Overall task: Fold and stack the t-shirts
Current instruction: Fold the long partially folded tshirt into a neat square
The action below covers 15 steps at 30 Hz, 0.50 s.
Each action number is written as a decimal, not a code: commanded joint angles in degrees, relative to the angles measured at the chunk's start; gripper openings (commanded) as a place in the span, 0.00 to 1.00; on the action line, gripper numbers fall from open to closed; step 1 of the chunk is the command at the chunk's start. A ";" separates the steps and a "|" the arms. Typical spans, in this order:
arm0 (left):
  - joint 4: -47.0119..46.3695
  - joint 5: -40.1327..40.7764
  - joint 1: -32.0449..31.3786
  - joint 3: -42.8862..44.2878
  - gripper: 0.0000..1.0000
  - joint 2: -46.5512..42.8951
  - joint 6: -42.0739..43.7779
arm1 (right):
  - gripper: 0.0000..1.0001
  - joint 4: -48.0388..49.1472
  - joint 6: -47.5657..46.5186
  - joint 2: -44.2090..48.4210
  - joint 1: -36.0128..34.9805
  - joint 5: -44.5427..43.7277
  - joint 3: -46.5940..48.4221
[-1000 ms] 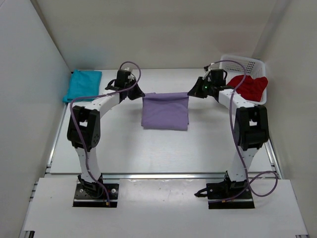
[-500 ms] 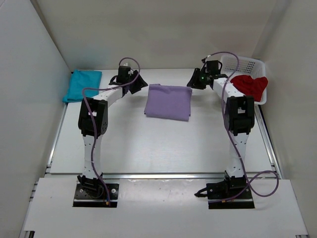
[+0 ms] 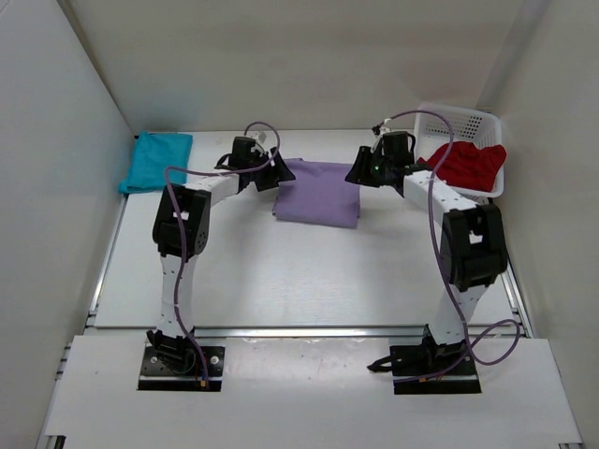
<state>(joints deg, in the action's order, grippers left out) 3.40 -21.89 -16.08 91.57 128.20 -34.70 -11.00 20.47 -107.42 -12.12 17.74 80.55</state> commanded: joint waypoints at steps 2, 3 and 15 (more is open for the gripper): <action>5.38 -4.74 -1.59 6.59 0.68 5.11 3.41 | 0.33 10.47 4.31 9.05 -0.71 2.56 -9.00; 5.65 -5.00 -1.94 7.56 0.60 6.17 3.32 | 0.33 10.74 4.66 10.81 -0.89 2.48 -11.27; -4.78 -3.51 -1.07 -3.91 0.68 -1.97 -1.59 | 0.34 15.40 3.70 25.15 -2.21 4.76 -28.51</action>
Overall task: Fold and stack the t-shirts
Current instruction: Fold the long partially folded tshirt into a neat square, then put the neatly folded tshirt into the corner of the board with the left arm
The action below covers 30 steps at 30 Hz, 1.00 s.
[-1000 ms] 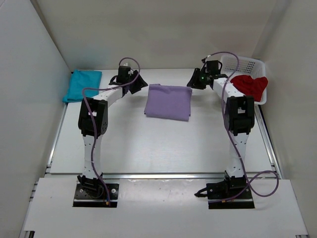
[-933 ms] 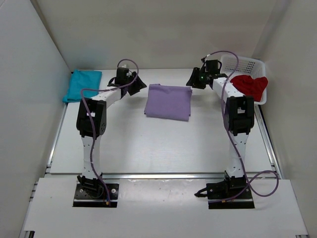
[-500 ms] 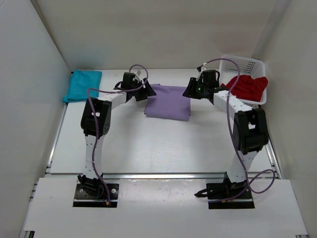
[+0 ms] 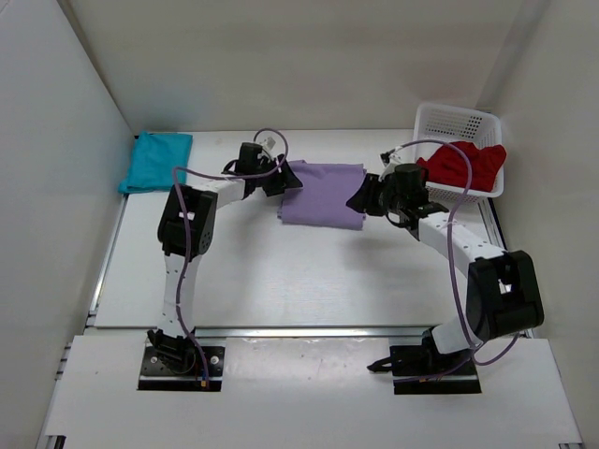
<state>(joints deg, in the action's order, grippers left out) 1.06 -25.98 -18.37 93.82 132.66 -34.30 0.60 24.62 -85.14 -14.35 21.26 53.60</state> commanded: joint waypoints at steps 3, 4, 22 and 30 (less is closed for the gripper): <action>-7.12 3.29 3.25 -12.85 0.82 -12.49 -3.93 | 0.34 4.85 0.08 3.58 0.02 2.30 -4.03; -8.52 5.91 3.69 -14.00 0.84 -13.65 -3.75 | 0.34 5.02 0.16 3.84 -0.41 2.30 -4.82; -1.07 -1.88 -1.22 -5.33 0.40 1.45 -2.52 | 0.34 5.73 1.30 7.62 -1.56 1.77 -9.30; -1.50 -1.18 -0.97 4.42 0.00 0.85 -7.09 | 0.34 7.40 2.71 10.51 -1.03 5.02 -12.46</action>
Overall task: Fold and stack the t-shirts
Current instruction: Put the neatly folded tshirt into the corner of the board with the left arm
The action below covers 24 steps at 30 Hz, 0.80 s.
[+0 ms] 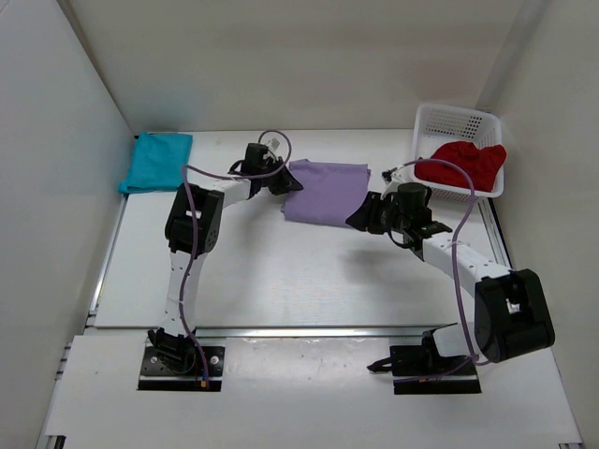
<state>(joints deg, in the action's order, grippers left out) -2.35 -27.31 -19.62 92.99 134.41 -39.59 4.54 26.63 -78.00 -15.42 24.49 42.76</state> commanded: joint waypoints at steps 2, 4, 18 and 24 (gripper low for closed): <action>4.70 -0.28 1.50 10.42 0.00 -1.60 -1.81 | 0.33 3.29 0.61 3.99 0.04 1.52 -3.03; 9.37 0.15 3.00 17.46 0.00 -1.87 -0.58 | 0.33 3.37 0.96 5.13 0.21 1.70 -4.00; 9.58 5.07 34.97 11.65 0.13 -15.04 -3.72 | 0.34 5.83 2.02 7.86 0.05 5.39 -11.03; -5.55 6.48 44.22 -16.50 0.99 -23.39 -16.03 | 0.36 6.80 2.63 8.30 -1.89 6.27 -12.00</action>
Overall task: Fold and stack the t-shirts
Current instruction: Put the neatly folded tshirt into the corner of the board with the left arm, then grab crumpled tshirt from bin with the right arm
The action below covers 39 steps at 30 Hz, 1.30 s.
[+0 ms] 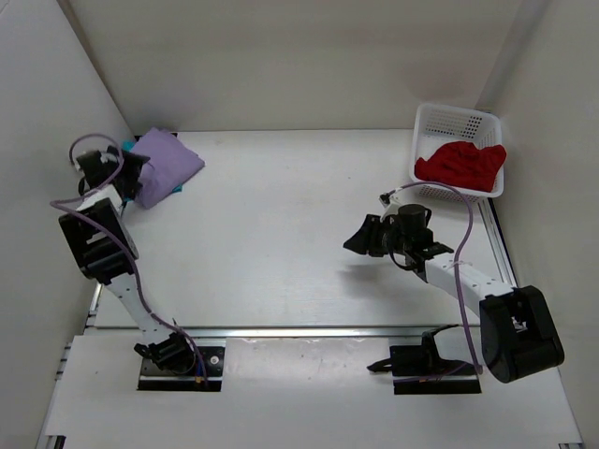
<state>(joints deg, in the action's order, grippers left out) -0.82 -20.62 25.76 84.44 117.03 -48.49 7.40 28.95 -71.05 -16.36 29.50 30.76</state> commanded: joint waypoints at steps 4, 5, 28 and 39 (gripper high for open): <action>-7.37 3.38 -0.18 -17.37 0.99 -12.95 -7.59 | 0.43 3.76 0.32 1.79 -2.01 0.48 -0.44; -6.31 4.87 -0.36 -18.08 0.99 -13.75 -6.45 | 0.45 3.94 0.49 2.05 -2.53 -0.05 -0.44; 5.28 19.83 -64.22 -23.71 0.99 -30.99 18.51 | 0.04 -19.43 -11.36 -4.70 10.80 -32.35 30.22; -2.33 9.11 -76.65 -43.29 0.99 -39.24 17.03 | 0.42 -25.49 -18.66 -23.94 26.72 -32.94 49.65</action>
<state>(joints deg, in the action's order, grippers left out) 0.99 -7.86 -50.24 43.59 84.07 -31.92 -15.05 13.69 -91.98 8.54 -3.62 76.05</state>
